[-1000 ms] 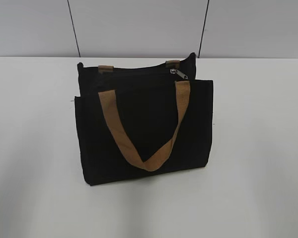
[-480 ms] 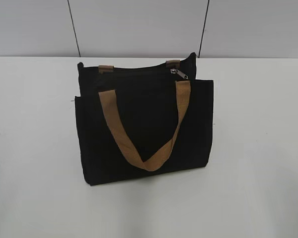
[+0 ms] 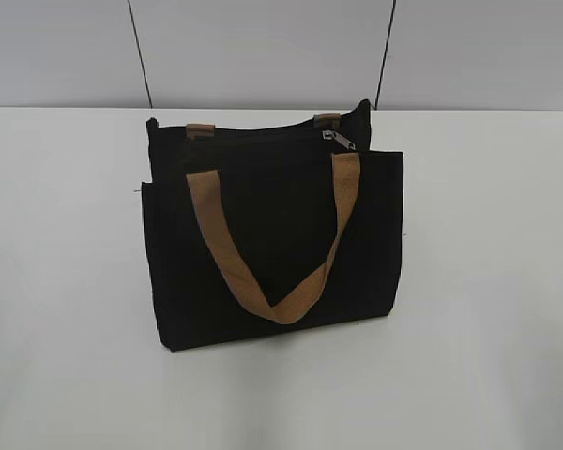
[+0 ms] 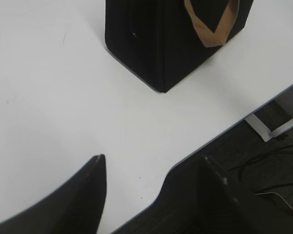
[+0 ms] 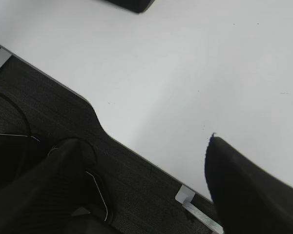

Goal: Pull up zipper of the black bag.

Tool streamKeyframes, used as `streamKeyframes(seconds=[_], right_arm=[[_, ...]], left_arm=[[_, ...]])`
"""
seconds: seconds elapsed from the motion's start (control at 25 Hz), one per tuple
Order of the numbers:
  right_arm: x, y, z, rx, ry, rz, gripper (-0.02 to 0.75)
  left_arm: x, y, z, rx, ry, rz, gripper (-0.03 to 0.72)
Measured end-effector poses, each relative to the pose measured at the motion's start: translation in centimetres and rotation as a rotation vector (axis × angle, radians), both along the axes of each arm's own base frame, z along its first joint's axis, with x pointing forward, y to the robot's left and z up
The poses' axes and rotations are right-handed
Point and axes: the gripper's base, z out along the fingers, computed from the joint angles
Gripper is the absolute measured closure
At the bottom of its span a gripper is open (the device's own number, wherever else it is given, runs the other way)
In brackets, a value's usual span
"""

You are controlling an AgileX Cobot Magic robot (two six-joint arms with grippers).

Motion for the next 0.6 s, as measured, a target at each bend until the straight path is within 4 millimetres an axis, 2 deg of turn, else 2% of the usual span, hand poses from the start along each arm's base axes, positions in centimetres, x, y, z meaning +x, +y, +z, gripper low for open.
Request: streamKeyframes(seconds=[0.24, 0.4, 0.6], right_arm=[[0.0, -0.1, 0.0, 0.008, -0.005, -0.031, 0.146], [-0.5, -0.7, 0.2, 0.038, -0.055, -0.182, 0.146], [-2.1, -1.3, 0.5, 0.061, -0.186, -0.408, 0.146]], left_arm=[[0.1, 0.1, 0.0, 0.000, 0.000, 0.068, 0.251], [-0.1, 0.6, 0.0, -0.011, -0.022, 0.243, 0.251], [-1.2, 1.1, 0.1, -0.038, -0.095, 0.467, 0.251]])
